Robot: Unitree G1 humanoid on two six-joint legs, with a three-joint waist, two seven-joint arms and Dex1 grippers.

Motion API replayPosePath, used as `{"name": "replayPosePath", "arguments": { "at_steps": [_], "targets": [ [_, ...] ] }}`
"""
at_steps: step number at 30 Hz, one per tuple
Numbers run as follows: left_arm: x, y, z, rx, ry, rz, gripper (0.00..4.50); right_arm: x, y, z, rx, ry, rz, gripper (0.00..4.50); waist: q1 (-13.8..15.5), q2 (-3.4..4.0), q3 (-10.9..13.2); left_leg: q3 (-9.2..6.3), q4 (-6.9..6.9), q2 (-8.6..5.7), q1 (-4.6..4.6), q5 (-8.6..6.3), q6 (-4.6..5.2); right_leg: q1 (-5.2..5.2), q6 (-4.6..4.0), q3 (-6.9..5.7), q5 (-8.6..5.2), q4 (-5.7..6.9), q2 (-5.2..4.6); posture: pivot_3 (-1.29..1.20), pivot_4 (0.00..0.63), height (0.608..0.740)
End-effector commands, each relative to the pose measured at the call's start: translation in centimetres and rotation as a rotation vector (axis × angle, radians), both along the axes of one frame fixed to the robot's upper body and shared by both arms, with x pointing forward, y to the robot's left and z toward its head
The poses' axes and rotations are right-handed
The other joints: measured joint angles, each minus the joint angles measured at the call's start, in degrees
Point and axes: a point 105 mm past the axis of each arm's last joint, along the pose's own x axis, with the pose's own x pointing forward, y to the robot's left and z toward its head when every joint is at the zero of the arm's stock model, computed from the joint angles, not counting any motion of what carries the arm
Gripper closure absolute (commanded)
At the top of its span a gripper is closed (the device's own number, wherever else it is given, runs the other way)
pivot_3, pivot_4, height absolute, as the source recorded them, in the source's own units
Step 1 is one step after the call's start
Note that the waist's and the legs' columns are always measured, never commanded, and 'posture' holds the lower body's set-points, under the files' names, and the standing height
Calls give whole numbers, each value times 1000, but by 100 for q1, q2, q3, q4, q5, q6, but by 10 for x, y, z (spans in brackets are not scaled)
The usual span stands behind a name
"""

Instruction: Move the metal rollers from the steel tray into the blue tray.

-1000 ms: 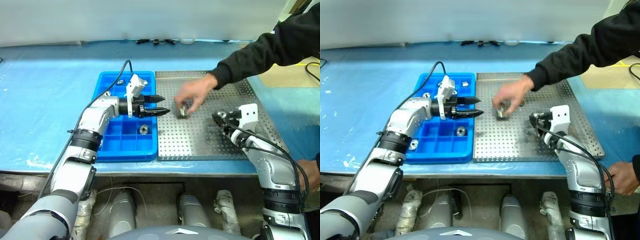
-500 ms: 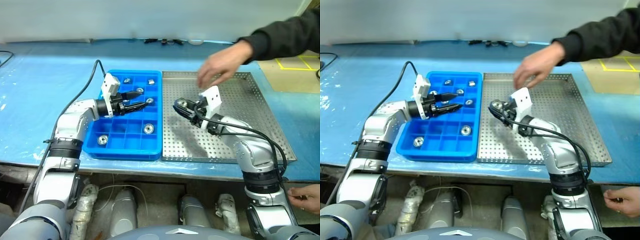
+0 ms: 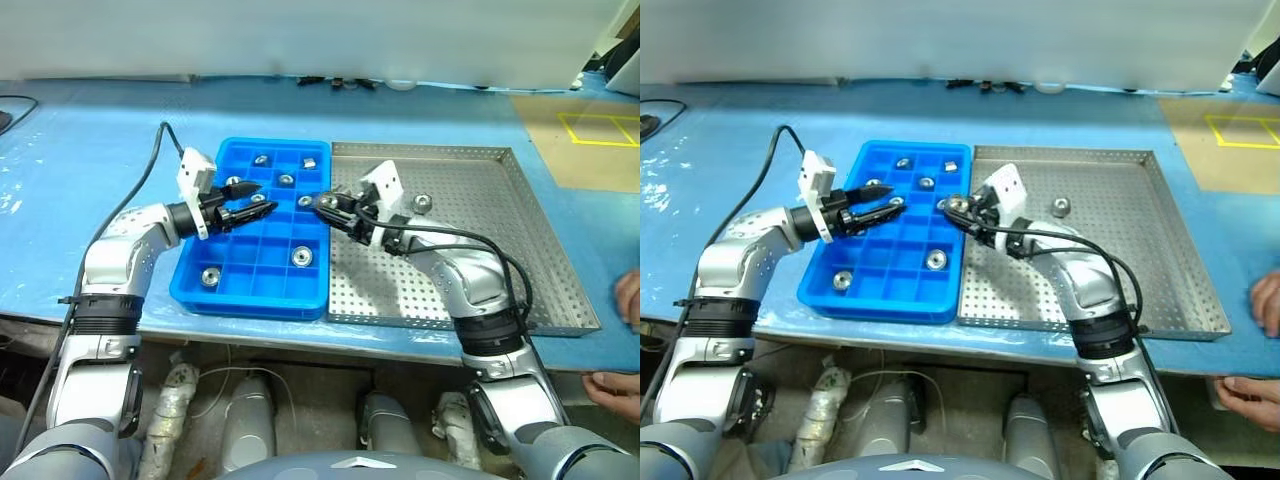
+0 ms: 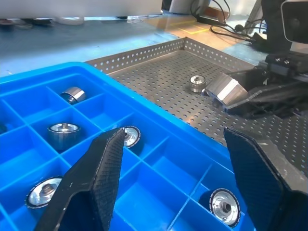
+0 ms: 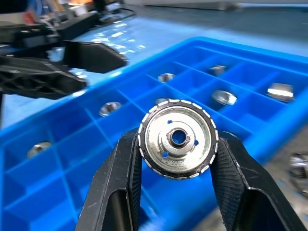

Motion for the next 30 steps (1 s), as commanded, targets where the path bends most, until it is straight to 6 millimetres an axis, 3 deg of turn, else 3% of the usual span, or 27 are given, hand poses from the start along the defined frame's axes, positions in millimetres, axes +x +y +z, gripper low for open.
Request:
{"name": "replayPosePath", "arguments": {
  "at_steps": [1, 5, 10, 14, 19, 25, 30],
  "targets": [
    [2, 22, 17, 22, -57, 54, 1030, -4, 23, -6, -4, 8, 91, 2876, -3, 0, 0, -1, -1, 0, 0, 1, -1, 0, 0, -2, 0, 0, 0, 20, 150, 740],
    [7, 44, 15, 64, -53, 127, 1030, 6, 43, -28, -57, 33, 82, 2876, 1, 0, 0, -1, -2, -2, -1, 6, -9, 0, 0, -4, 0, 2, -1, 27, 150, 740],
    [14, 72, 21, 67, -51, 222, 1030, 3, 73, -23, -50, 20, 155, 2876, -13, -9, -3, -6, -1, 1, 3, 11, -18, -7, 1, -8, -1, 32, 2, 44, 150, 740],
    [11, 75, 20, 75, -46, 230, 1030, -5, 88, -24, -69, 2, 217, 2876, 15, -9, -3, -13, -11, 5, 1, 20, -34, -20, -1, -10, -2, 48, 9, 56, 150, 740],
    [8, 71, 17, 66, -41, 223, 1030, -9, 92, -15, -65, -15, 259, 2876, 41, -17, -2, -16, -9, -6, -13, 21, -34, -24, -1, -18, -2, 47, -4, 63, 150, 740],
    [4, 62, 14, 54, -35, 207, 1030, 0, 84, -16, -78, -34, 215, 2876, 36, -17, -2, -23, -9, 2, -12, 25, -41, -28, -2, -22, -2, 58, 3, 67, 150, 740],
    [4, 62, 14, 49, -32, 208, 1030, 13, 83, 7, 0, -82, 153, 2876, 29, -18, -1, -23, -9, -1, -13, 26, -43, -31, -2, -20, -2, 63, 2, 62, 150, 740]
  ]
}}
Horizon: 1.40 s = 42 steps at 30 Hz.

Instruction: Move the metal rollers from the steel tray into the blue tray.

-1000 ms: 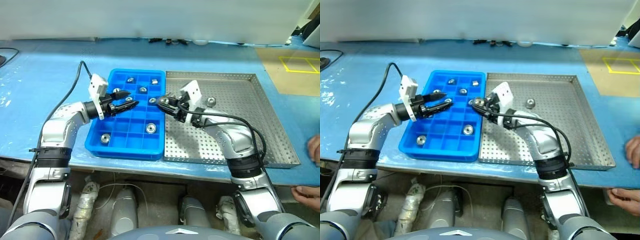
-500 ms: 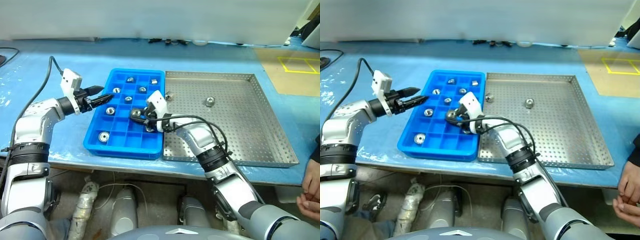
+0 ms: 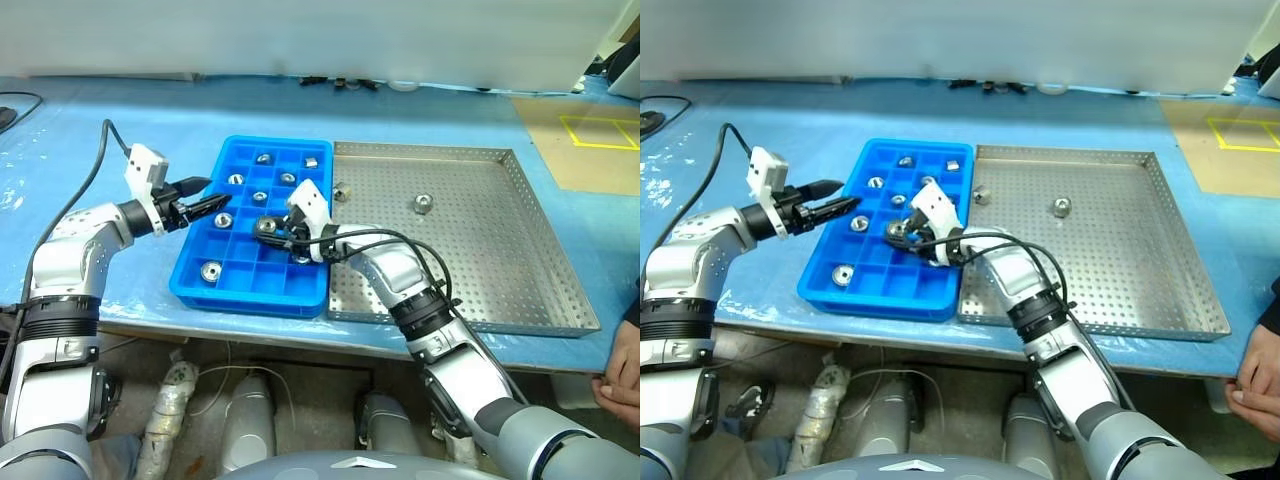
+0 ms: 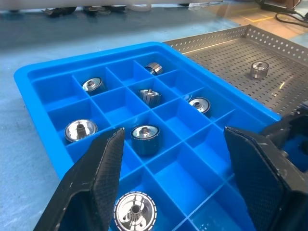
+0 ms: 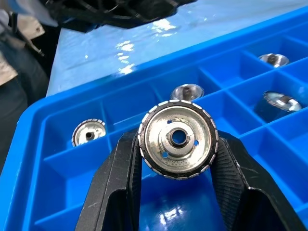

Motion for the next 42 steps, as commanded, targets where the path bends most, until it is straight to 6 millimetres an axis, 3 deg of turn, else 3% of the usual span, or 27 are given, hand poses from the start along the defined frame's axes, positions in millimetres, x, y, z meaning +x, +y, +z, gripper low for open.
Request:
{"name": "replayPosePath", "arguments": {
  "at_steps": [1, 5, 10, 14, 19, 25, 30, 34, 37, 42],
  "targets": [
    [-2, 0, 14, -15, -50, -1, 1030, 10, 4, 36, 99, -92, -31, 2876, -9, 0, 0, 0, 1, 0, -1, 1, -2, -3, 0, 1, 0, 4, 0, 59, 150, 740],
    [-1, -7, 14, -22, -48, -14, 1030, 29, 7, 32, 108, -86, -121, 2876, -27, 0, 0, 0, 1, 1, 0, 5, -7, -10, -1, 5, 0, 13, 2, 54, 150, 740],
    [-1, -9, 15, -25, -47, -20, 1030, 29, 16, 14, 97, -44, -110, 2876, -25, -1, 0, 0, 1, 0, -11, 6, -9, -17, -2, 3, 0, 9, 2, 48, 150, 740],
    [0, -11, 16, -23, -45, -27, 1030, 41, 7, -6, 34, -43, -198, 2876, -25, -1, -1, -6, 7, 1, -21, 13, -19, -21, -2, -5, 0, 10, 2, 49, 150, 740],
    [-1, -14, 15, -26, -40, -38, 1030, 44, 2, 1, 40, -76, -199, 2876, -17, -3, -1, -7, 8, 1, -10, 10, -15, -6, -2, -7, 0, 15, -1, 43, 150, 740],
    [0, -13, 14, -28, -40, -38, 1030, 42, 3, 8, 58, -81, -183, 935, -21, -3, -1, -9, 9, 1, -10, 10, -15, -2, -3, -13, 0, 15, -3, 37, 150, 740],
    [3, -16, 14, -35, -42, -47, 1030, 40, -4, 29, 86, -149, -186, 935, -26, -3, -1, -12, 9, 3, -16, 12, -16, -5, -3, -17, 0, 13, 0, 19, 150, 740],
    [4, -22, 15, -50, -47, -64, 1030, 41, -23, 63, 187, -192, -222, 935, -24, -4, -1, -13, 9, 3, -17, 14, -19, -5, -3, -17, 1, 13, 0, 5, 150, 740],
    [6, -29, 14, -66, -45, -88, 1030, 46, -59, 89, 257, -250, -313, 935, -13, -4, -1, -13, 11, 2, -17, 13, -19, -4, -2, -17, 1, 12, 0, -11, 150, 740],
    [6, -57, 12, -89, -42, -183, 1030, 53, -112, 89, 223, -269, -456, 935, -9, -6, -1, -12, 21, -5, -11, 14, -20, 11, -1, -16, 1, 11, -6, -51, 150, 740]
  ]
}}
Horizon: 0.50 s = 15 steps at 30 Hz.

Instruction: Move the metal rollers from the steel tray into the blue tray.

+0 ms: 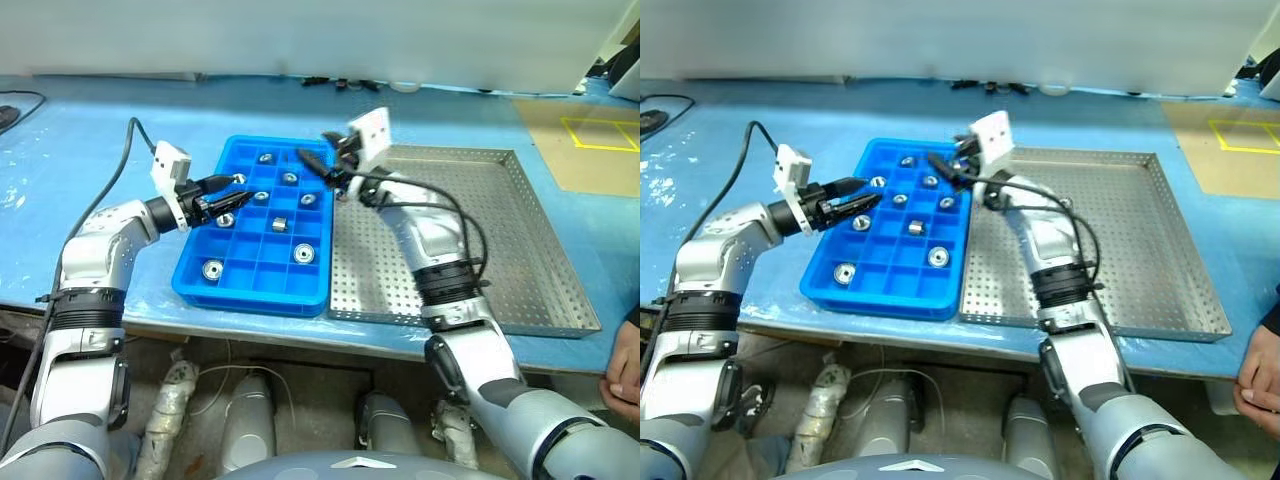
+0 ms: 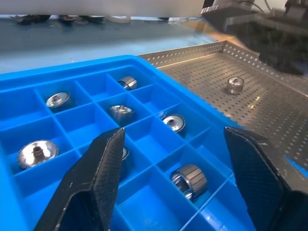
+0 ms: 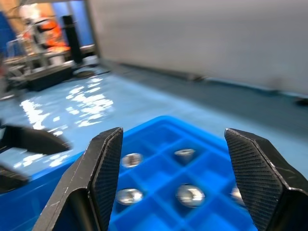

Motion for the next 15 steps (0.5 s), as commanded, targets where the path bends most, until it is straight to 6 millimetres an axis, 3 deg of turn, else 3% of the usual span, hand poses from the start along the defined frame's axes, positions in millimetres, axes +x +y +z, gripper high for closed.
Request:
{"name": "replayPosePath", "arguments": {
  "at_steps": [1, 9, 12, 15],
  "targets": [
    [-1, -28, 14, -17, -61, -106, 1030, -3, -34, 3, 14, -10, -76, 935, -4, 0, 0, 0, 0, 0, 7, 0, 1, 9, 0, -2, 0, -3, -1, -57, 150, 740],
    [0, -100, 18, -68, -71, -327, 1030, -8, -119, -26, -35, 60, -353, 935, -49, -3, 2, 7, 22, 0, 4, -8, 16, 10, 0, 11, 0, -4, 0, -157, 150, 740],
    [-2, -115, 18, -74, -71, -386, 1030, -9, -133, -42, -41, 100, -418, 935, -156, -3, 2, 16, 32, 1, 6, -18, 31, 9, 0, 23, 0, -6, 1, -187, 150, 740],
    [-2, -125, 20, -81, -75, -418, 1030, -8, -133, -58, -34, 136, -431, 935, -238, -3, 2, 18, 35, 3, 6, -26, 45, 9, 0, 25, 0, -7, 3, -207, 150, 740]
  ]
}}
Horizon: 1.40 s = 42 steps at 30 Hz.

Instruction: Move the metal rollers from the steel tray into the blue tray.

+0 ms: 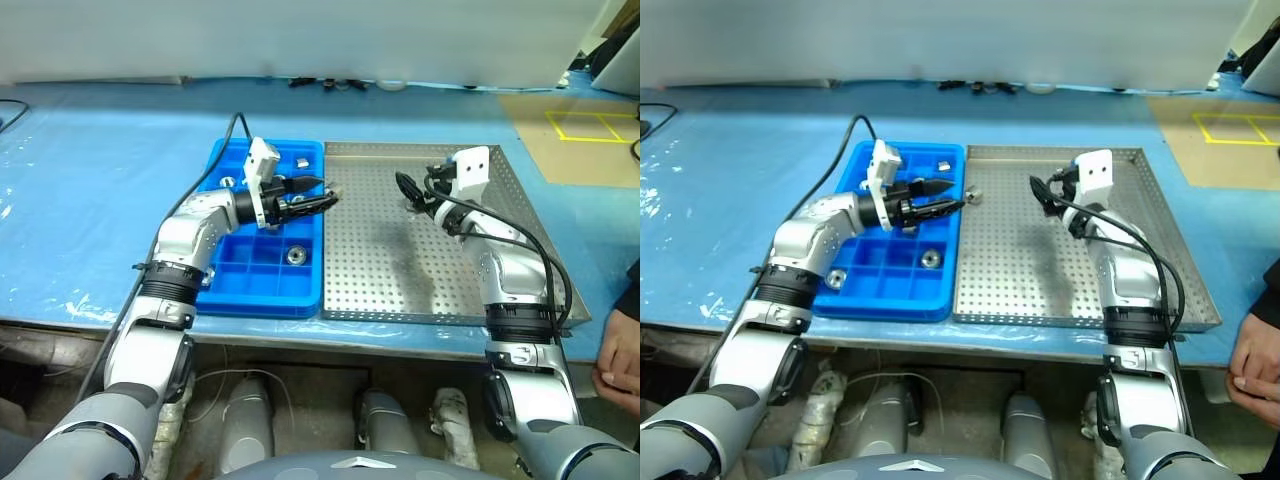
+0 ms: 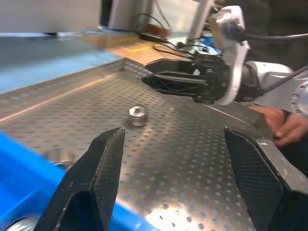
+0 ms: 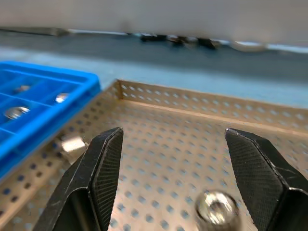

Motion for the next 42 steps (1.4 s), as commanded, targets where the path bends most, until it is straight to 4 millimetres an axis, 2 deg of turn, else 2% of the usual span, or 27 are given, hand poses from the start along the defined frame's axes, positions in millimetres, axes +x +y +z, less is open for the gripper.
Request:
{"name": "replayPosePath", "arguments": {
  "at_steps": [1, 6, 16, 24, 32, 35, 40, 41, 42],
  "targets": [
    [1, -7, 17, -14, -66, -33, 1030, 2, 0, -2, 7, -21, -21, 935, -63, 0, 0, 0, 1, 1, 0, -4, 6, 0, 0, 0, 0, 0, 0, -207, 150, 740],
    [0, -14, 22, -12, -74, -51, 1030, 19, 9, -22, 24, 15, -42, 935, -150, 1, 0, 6, 14, -1, 1, -10, 17, 2, -1, 7, 0, 2, -2, -221, 150, 740],
    [1, -5, 21, -5, -74, -22, 1030, 47, -1, -41, -24, 57, -132, 935, -109, 1, 1, 12, 21, -6, -5, -24, 41, 11, -2, 1, 0, -13, -3, -180, 150, 740],
    [0, 2, 17, 10, -72, 1, 1030, 47, 0, -60, -40, 106, -133, 935, -114, 1, 1, 12, 32, -4, -2, -30, 51, 18, -2, 1, 0, -13, -4, -166, 150, 740],
    [1, 4, 16, 21, -65, 8, 1030, 49, -3, -55, -18, 76, -161, 935, -117, 1, 1, 13, 37, -5, 2, -31, 52, 24, -3, 2, 0, -11, -4, -171, 150, 740],
    [1, 3, 16, 22, -65, 7, 1030, 49, -1, -52, -7, 60, -150, 1576, -119, 1, 1, 12, 37, -4, 2, -31, 52, 24, -3, 2, 0, -12, -4, -173, 150, 740],
    [1, 3, 16, 23, -63, 6, 1030, 48, 0, -53, 5, 59, -136, 3266, -128, 1, 1, 12, 33, -3, 2, -32, 52, 23, -3, 2, 0, -15, -4, -175, 150, 740],
    [1, 3, 15, 23, -62, 6, 1030, 48, -1, -54, 2, 63, -142, 3502, -127, 1, 1, 12, 33, -2, 2, -31, 52, 23, -3, 2, 0, -16, -4, -175, 150, 740],
    [1, 3, 15, 23, -62, 5, 1030, 48, -3, -56, -3, 72, -154, 3504, -127, 1, 1, 13, 32, -2, 2, -31, 52, 22, -3, 2, 0, -16, -4, -175, 150, 740]
  ]
}}
